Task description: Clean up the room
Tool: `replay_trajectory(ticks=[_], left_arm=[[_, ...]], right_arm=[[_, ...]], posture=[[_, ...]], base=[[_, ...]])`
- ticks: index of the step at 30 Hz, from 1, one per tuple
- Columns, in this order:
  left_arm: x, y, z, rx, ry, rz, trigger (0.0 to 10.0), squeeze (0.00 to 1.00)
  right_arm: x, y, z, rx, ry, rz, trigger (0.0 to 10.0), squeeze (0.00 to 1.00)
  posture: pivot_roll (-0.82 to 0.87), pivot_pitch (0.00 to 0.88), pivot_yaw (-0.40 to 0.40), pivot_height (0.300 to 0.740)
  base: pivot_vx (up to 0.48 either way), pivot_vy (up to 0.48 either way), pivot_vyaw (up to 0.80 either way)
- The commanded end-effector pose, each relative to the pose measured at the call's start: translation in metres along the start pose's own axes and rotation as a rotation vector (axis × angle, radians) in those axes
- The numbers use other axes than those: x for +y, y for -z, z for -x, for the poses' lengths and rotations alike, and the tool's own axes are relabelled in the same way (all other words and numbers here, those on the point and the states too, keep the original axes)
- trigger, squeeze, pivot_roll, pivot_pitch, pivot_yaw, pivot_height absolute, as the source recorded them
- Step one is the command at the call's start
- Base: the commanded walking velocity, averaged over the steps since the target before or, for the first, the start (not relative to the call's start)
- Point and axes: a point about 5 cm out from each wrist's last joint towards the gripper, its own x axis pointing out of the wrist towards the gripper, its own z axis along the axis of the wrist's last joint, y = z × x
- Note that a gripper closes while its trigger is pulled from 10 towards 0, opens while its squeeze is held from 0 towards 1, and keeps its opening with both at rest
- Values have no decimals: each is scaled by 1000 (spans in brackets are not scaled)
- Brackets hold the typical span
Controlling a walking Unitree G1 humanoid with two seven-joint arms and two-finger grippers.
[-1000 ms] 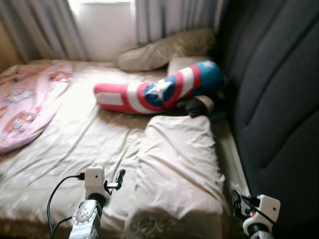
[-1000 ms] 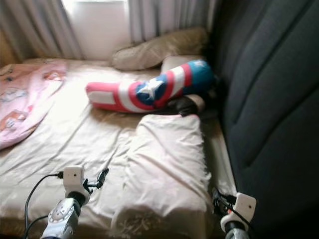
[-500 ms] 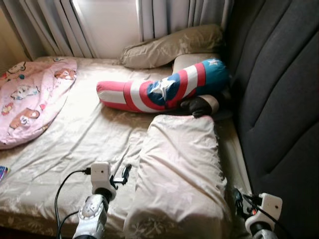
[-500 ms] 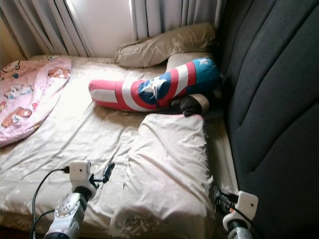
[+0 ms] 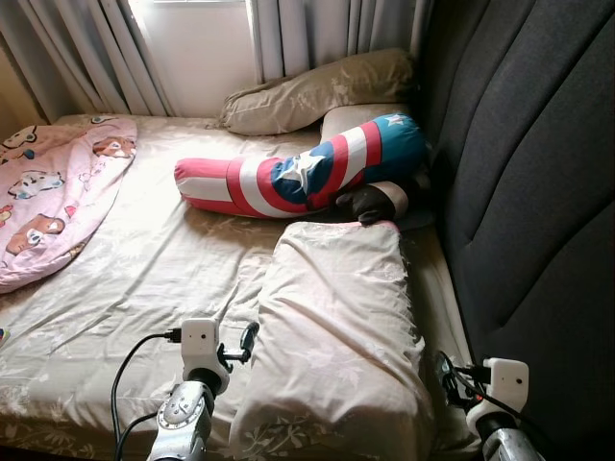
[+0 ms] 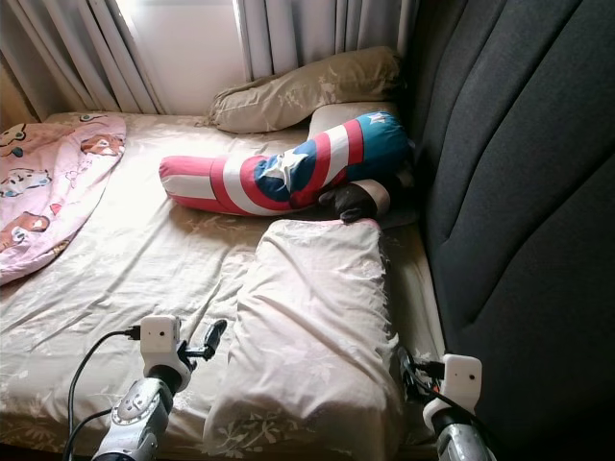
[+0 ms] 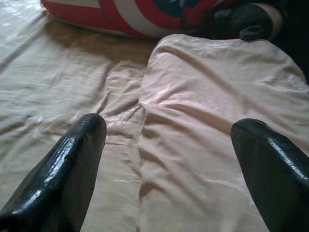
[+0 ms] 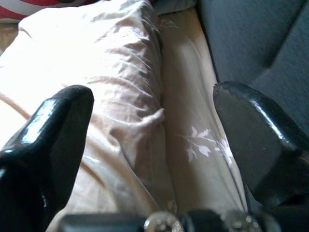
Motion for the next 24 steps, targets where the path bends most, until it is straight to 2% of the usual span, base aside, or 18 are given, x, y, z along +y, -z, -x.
replay_trajectory(ticks=[1, 8, 14, 24], left_arm=[[2, 6, 4, 21, -13, 4, 10000, 0], [3, 2, 2, 12, -13, 0, 10000, 0], [7, 0, 1, 9, -15, -9, 10000, 0], [1, -4, -3, 5, 1, -25, 10000, 0]], right_arm=[[0, -4, -1, -18, -13, 7, 10000, 0], [1, -3, -2, -7, -4, 6, 10000, 0], [5, -1, -2, -1, 2, -6, 10000, 0], [0, 3, 2, 6, 21, -16, 10000, 0]], posture=[[-40, 0, -16, 740], [-32, 0, -14, 740], [-33, 0, -8, 740], [-34, 0, 6, 740]], base=[[0, 0, 0], [0, 351, 0], [0, 0, 0], [0, 0, 0]])
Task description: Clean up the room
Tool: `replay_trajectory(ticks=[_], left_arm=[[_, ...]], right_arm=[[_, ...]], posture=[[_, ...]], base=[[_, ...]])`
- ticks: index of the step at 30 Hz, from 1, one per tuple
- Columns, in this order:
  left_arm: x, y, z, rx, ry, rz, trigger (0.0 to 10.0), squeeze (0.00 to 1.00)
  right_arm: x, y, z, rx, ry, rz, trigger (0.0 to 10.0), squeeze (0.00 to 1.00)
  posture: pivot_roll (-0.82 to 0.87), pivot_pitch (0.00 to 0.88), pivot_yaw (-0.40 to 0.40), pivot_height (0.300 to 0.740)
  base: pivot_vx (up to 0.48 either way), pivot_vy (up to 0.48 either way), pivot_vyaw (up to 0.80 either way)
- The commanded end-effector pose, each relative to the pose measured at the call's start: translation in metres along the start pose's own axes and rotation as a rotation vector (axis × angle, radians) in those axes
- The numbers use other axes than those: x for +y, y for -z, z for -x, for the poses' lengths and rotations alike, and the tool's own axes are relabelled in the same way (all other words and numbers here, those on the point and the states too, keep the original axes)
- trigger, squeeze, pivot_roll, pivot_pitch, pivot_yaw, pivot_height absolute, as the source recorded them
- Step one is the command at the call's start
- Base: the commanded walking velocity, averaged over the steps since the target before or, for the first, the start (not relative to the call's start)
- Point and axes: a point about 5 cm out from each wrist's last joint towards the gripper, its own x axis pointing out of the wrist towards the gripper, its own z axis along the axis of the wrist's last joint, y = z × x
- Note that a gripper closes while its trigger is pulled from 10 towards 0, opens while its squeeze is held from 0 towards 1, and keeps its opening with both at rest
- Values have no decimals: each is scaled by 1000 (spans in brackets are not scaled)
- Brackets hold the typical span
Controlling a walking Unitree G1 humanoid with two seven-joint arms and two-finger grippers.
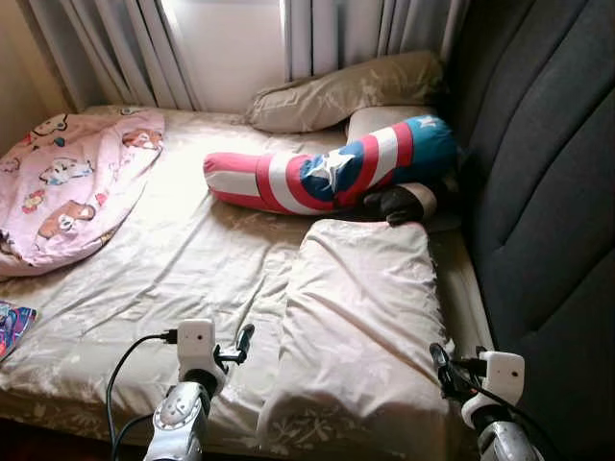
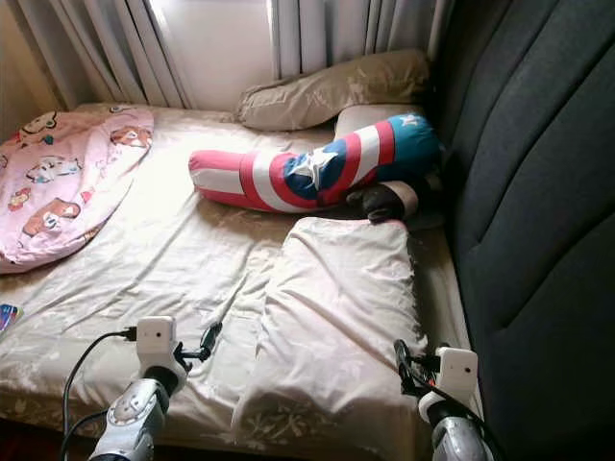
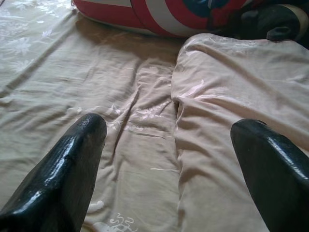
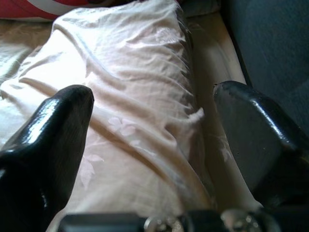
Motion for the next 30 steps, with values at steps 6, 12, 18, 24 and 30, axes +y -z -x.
replay_trajectory(ticks=[6, 12, 18, 24, 30], left_arm=[[-1, -4, -3, -2, 6, -6, 10000, 0], [1, -3, -1, -4, 8, -3, 10000, 0], [1, -5, -3, -7, 15, -2, 10000, 0], [0, -7, -5, -14, 20, -3, 10000, 0], [-2, -9, -6, -19, 28, -4, 10000, 0]], right_arm=[[-2, 3, 2, 10, 19, -14, 10000, 0], [-1, 5, 3, 22, 6, -10, 10000, 0], [-2, 5, 2, 34, -1, -3, 10000, 0], [-4, 3, 1, 33, 0, 0, 10000, 0], [-3, 2, 0, 29, -5, 2, 10000, 0]], posture=[[-35, 0, 7, 740], [-39, 0, 5, 740], [-45, 0, 3, 740], [-46, 0, 2, 740], [-53, 0, 0, 740]], base=[[0, 0, 0], [86, 0, 0], [263, 0, 0], [271, 0, 0], [277, 0, 0]])
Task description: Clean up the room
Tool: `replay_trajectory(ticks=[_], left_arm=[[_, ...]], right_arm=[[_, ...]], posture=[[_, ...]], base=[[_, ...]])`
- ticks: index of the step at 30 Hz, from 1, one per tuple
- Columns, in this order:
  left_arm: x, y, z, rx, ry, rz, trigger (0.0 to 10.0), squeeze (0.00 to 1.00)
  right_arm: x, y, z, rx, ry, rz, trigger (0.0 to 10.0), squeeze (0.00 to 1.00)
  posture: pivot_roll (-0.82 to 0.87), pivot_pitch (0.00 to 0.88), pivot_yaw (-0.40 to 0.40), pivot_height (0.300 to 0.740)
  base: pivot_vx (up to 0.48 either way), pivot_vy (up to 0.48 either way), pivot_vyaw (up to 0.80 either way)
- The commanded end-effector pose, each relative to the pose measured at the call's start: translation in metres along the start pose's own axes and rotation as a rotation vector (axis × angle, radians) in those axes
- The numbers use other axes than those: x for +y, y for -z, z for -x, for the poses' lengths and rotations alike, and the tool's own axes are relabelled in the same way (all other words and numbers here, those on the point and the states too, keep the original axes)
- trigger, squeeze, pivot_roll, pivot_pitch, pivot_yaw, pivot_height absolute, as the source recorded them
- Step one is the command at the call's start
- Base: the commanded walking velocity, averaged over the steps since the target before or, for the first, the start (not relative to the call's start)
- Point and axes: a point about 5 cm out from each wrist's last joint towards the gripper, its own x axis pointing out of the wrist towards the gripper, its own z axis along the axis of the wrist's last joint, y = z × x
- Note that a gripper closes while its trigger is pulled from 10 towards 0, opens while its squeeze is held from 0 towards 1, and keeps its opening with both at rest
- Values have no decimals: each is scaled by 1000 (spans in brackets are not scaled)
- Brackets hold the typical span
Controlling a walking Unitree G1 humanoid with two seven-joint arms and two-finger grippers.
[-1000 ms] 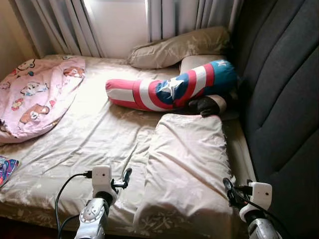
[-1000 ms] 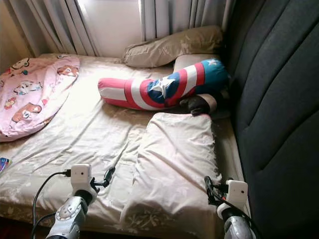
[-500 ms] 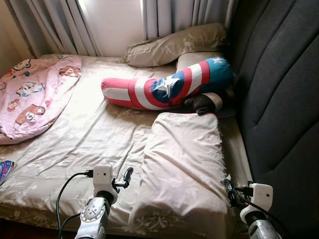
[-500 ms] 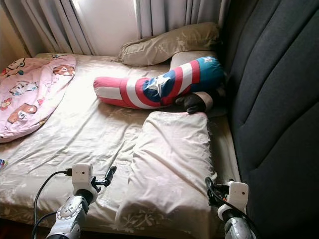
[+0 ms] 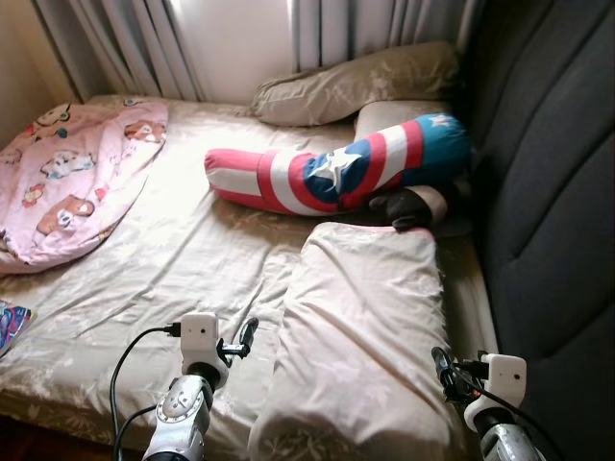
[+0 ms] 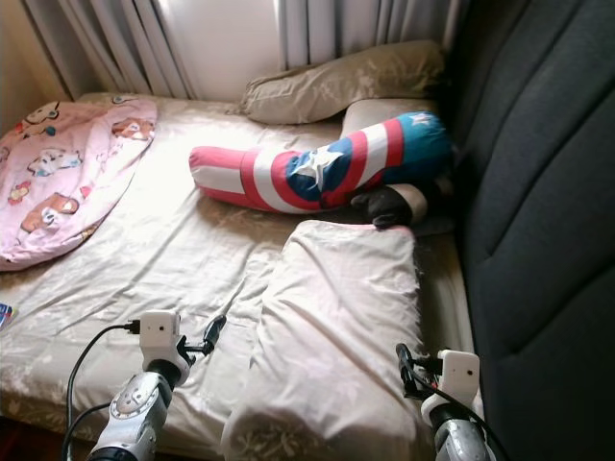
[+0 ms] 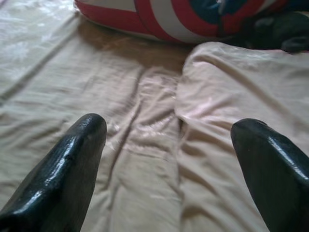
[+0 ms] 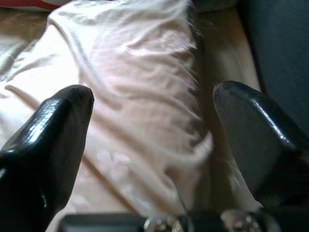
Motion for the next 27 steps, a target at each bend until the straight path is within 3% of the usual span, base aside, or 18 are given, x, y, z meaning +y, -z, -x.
replay_trajectory(ticks=[1, 22, 27], left_arm=[[-5, -3, -4, -4, 18, 5, 10000, 0], [-10, -27, -18, -64, 83, -11, 10000, 0], [-13, -33, -23, -78, 91, -1, 10000, 0]], right_arm=[[-6, 3, 4, 15, 17, 0, 10000, 0], [-2, 0, 0, -11, 52, -43, 10000, 0], [-6, -10, -6, -39, 70, -37, 10000, 0]], posture=[[-53, 0, 0, 740], [-36, 0, 13, 740], [-50, 0, 6, 740]], base=[[277, 0, 0], [13, 0, 0], [0, 0, 0]])
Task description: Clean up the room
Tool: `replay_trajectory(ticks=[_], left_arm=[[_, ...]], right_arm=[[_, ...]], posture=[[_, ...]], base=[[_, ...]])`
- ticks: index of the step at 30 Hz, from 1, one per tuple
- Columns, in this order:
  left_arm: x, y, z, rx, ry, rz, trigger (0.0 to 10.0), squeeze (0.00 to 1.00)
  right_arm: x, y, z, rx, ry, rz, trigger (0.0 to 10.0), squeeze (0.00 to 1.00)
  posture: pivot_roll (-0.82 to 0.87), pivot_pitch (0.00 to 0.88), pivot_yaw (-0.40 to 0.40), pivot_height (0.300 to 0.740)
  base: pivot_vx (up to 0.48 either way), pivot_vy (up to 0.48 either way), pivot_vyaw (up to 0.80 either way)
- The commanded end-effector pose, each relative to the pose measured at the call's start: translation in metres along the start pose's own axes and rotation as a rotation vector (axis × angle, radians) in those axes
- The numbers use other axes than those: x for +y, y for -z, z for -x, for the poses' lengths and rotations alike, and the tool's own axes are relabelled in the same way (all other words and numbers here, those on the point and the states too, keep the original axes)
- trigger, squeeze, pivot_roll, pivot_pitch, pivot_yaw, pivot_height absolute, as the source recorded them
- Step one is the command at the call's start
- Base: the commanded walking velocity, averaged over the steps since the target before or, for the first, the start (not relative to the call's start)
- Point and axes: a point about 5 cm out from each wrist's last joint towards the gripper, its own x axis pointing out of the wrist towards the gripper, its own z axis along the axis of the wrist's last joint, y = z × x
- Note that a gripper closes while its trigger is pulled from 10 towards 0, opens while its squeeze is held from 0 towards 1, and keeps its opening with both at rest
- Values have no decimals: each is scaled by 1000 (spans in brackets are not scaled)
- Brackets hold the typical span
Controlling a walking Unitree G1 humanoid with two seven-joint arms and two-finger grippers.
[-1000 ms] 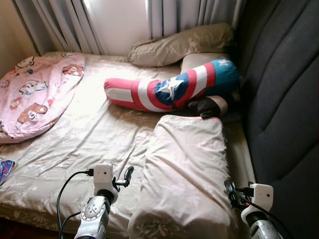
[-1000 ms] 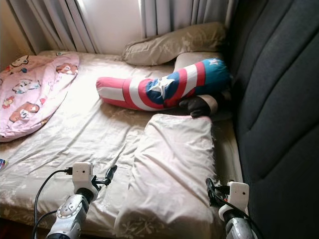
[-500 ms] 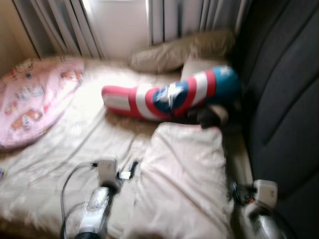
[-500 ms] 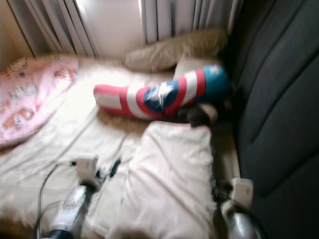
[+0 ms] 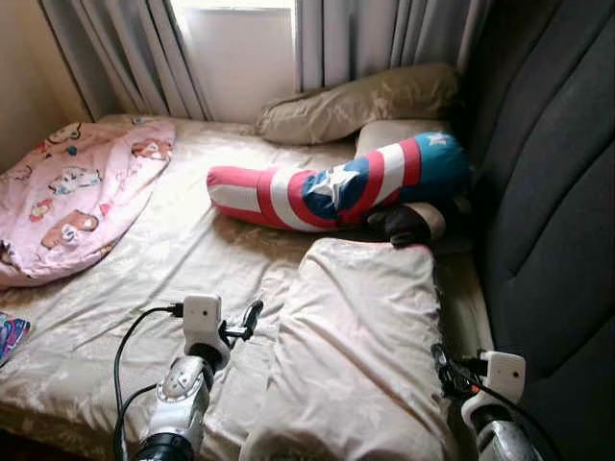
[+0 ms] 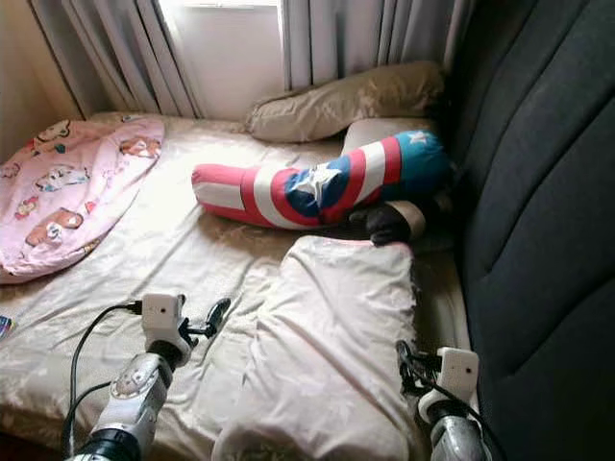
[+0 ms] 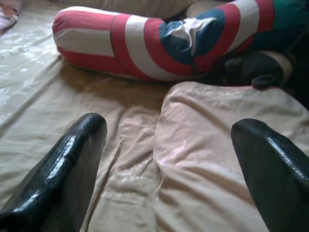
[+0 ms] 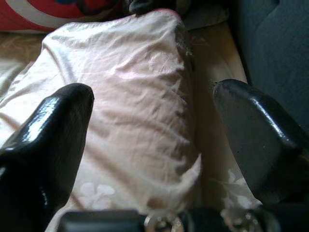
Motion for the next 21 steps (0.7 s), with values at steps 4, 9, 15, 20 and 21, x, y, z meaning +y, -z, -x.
replay_trajectory(ticks=[4, 9, 15, 20, 21], left_arm=[[-5, -3, -6, 6, 17, 18, 10000, 0], [-14, -3, -7, 5, 71, 1, 10000, 0], [-17, -1, 0, -14, 81, -6, 10000, 0], [-18, -1, 2, -23, 89, -9, 10000, 0], [-19, -2, 1, -31, 93, -8, 10000, 0]], right_arm=[[-6, -13, -5, -57, 30, -10, 10000, 0], [-11, -18, -3, -87, 61, -17, 10000, 0], [-13, -21, -1, -113, 69, -11, 10000, 0], [-13, -21, 1, -135, 73, -18, 10000, 0], [-12, -21, 2, -142, 72, -22, 10000, 0]], posture=[[-68, 0, 17, 740], [-55, 18, 9, 740], [-41, 40, 6, 740], [-53, 40, 25, 740], [-54, 36, 21, 740]], base=[[0, 0, 0], [0, 0, 0], [0, 0, 0], [0, 0, 0], [0, 0, 0]])
